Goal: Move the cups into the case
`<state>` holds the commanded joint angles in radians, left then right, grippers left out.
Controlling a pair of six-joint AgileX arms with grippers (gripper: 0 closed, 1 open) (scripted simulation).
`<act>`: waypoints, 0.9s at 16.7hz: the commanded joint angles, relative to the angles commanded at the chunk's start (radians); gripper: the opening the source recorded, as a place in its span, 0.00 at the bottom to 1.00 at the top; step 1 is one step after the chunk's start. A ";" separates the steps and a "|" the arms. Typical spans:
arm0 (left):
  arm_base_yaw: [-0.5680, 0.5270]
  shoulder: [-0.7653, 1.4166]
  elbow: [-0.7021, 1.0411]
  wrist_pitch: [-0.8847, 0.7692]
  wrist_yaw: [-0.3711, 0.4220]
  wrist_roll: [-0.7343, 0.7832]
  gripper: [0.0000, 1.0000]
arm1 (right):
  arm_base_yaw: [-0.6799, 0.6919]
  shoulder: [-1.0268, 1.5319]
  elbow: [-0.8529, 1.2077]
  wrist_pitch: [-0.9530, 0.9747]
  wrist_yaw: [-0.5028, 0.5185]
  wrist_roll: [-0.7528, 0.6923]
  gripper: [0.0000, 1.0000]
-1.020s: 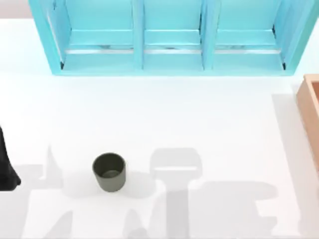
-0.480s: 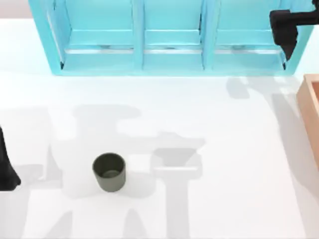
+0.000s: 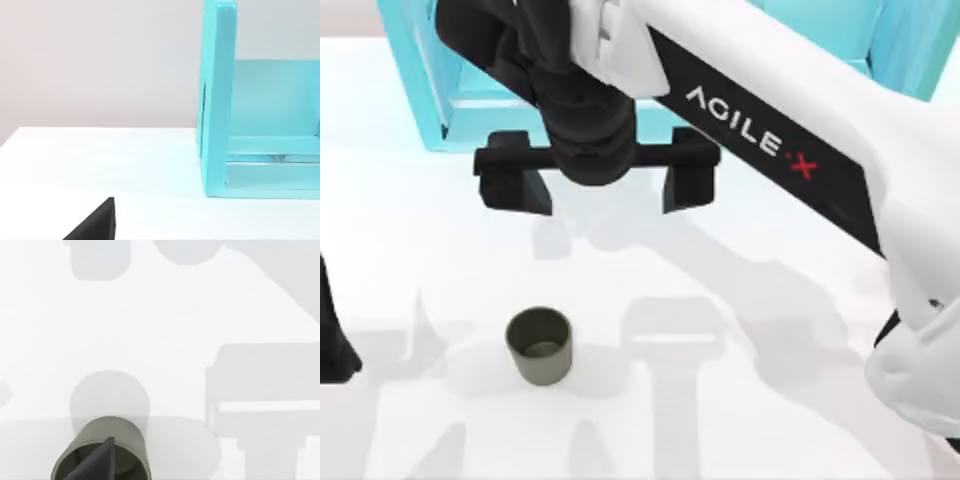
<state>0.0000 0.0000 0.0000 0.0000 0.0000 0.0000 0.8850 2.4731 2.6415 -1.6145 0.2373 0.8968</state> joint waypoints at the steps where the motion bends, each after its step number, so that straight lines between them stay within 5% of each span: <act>1: 0.000 0.000 0.000 0.000 0.000 0.000 1.00 | 0.058 0.049 0.055 -0.006 0.011 0.058 1.00; 6: 0.000 0.000 0.000 0.000 0.000 0.000 1.00 | 0.230 0.192 0.217 -0.022 0.042 0.226 1.00; 15: 0.000 0.000 0.000 0.000 0.000 0.000 1.00 | 0.224 0.182 0.145 0.047 0.042 0.220 1.00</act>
<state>0.0000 0.0000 0.0000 0.0000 0.0000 0.0000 1.1094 2.6547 2.7869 -1.5671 0.2788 1.1164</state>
